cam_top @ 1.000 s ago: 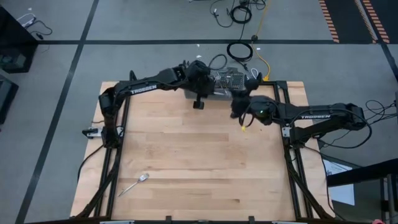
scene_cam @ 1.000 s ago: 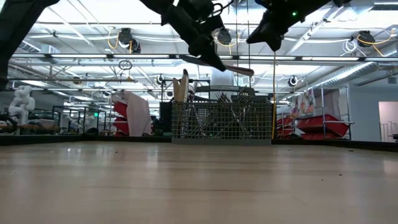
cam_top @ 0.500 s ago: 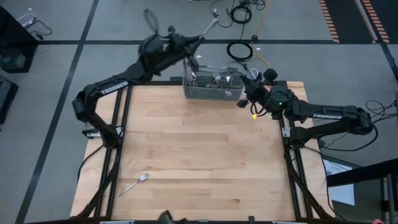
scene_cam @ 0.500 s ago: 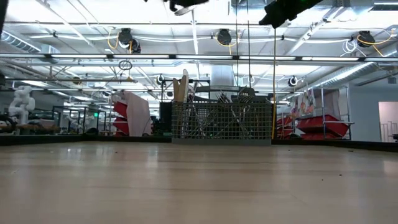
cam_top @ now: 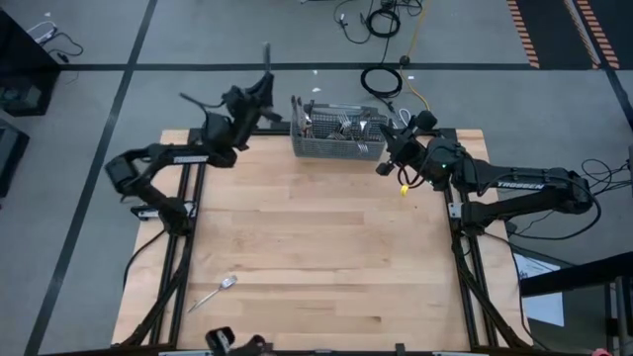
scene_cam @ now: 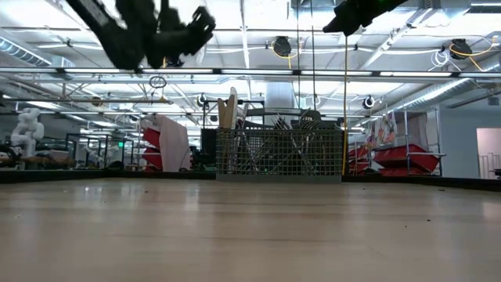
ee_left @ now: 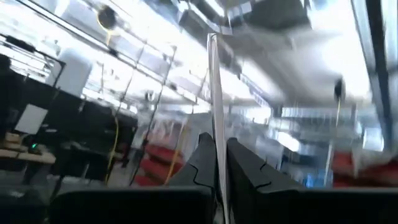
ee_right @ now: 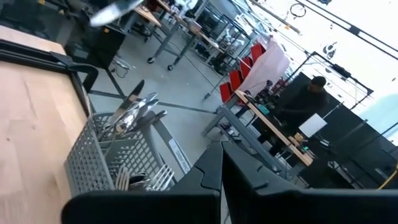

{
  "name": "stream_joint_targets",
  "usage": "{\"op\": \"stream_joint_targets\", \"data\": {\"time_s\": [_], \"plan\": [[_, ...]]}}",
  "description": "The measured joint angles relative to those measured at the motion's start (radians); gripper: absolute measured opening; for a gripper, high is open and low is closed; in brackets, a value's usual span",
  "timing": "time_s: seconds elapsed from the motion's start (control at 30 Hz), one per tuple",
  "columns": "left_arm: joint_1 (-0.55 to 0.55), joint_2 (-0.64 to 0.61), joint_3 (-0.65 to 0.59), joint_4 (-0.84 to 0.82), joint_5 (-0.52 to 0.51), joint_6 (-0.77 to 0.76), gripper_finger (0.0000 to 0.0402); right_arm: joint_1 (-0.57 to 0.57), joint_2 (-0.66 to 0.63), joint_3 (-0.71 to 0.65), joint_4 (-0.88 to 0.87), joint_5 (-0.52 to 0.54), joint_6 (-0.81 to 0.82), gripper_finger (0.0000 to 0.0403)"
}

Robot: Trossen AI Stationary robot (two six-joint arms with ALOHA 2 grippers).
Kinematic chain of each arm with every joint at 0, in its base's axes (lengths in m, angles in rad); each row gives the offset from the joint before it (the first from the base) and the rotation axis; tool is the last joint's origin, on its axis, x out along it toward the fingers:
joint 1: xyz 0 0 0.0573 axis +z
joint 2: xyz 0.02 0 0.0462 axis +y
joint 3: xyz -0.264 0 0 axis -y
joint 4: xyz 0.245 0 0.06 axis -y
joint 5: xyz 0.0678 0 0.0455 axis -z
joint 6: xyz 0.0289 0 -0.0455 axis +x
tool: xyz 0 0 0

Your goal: Sort silverware

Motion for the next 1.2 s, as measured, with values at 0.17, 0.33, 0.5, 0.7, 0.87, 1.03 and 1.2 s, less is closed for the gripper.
{"op": "stream_joint_targets", "data": {"time_s": [0.17,0.33,0.5,0.7,0.87,1.03,1.2], "plan": [[0.036,0.185,-0.011,0.232,-0.005,-0.155,0.0022,0.000,0.000,0.000,0.000,0.000,0.002,0.0000],[0.032,0.327,0.079,0.235,0.015,-0.167,0.0022,0.000,0.000,0.000,-0.007,0.000,0.017,0.0000],[0.029,0.397,0.121,0.230,-0.026,-0.166,0.0022,0.000,0.000,0.000,-0.008,-0.028,0.017,0.0000],[0.016,0.434,0.127,0.233,-0.086,-0.136,0.0022,-0.002,0.000,0.000,-0.008,-0.077,0.016,0.0000],[-0.004,0.498,0.176,0.236,-0.131,-0.141,0.0022,-0.002,0.000,0.000,-0.004,-0.078,0.016,0.0000],[-0.014,0.548,0.229,0.232,-0.137,-0.141,0.0022,-0.002,0.000,0.000,-0.004,-0.078,0.016,0.0000],[-0.026,0.549,0.218,0.236,-0.171,-0.092,0.0022,-0.002,0.000,0.000,-0.004,-0.078,0.015,0.0000]]}}
